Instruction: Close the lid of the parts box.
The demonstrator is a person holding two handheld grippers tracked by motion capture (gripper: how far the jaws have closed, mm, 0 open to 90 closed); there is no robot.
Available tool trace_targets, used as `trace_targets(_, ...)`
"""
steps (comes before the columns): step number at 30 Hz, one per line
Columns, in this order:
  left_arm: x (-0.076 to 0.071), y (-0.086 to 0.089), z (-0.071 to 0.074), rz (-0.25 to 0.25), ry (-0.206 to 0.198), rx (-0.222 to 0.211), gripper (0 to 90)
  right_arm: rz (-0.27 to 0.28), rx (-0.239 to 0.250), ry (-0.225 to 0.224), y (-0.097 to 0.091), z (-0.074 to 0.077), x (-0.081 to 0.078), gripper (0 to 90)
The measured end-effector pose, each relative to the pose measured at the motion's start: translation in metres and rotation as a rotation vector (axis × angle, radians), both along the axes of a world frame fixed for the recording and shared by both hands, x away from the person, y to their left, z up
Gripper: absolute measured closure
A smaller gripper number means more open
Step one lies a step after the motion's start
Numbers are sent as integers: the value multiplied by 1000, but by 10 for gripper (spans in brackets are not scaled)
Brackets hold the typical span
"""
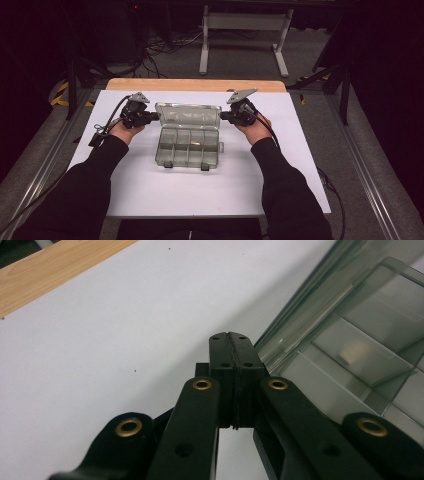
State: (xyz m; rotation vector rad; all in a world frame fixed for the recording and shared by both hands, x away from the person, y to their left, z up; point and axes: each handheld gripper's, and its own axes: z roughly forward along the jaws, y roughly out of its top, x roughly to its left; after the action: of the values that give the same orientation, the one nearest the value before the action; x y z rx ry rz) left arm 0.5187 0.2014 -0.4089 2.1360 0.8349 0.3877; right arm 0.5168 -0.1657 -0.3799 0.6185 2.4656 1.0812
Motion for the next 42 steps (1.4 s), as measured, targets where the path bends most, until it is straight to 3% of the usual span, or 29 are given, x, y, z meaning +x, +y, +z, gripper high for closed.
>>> trace_targets(3,-3,1,1,-8,15,-6,900,14,-3,0,0,-1,-3,900)
trace_targets(4,-3,2,2,-8,0,8,900,18,-4,0,0,-1,-4,900)
trace_targets(19,-15,5,7,-40,11,14,900,83,-30,9,1,1,-21,900)
trace_targets(32,-34,11,12,-120,57,17,900,134,-38,36,-1,7,-41,900)
trace_targets(42,-53,10,18,-205,83,4,900,182,-58,45,10,9,-62,900)
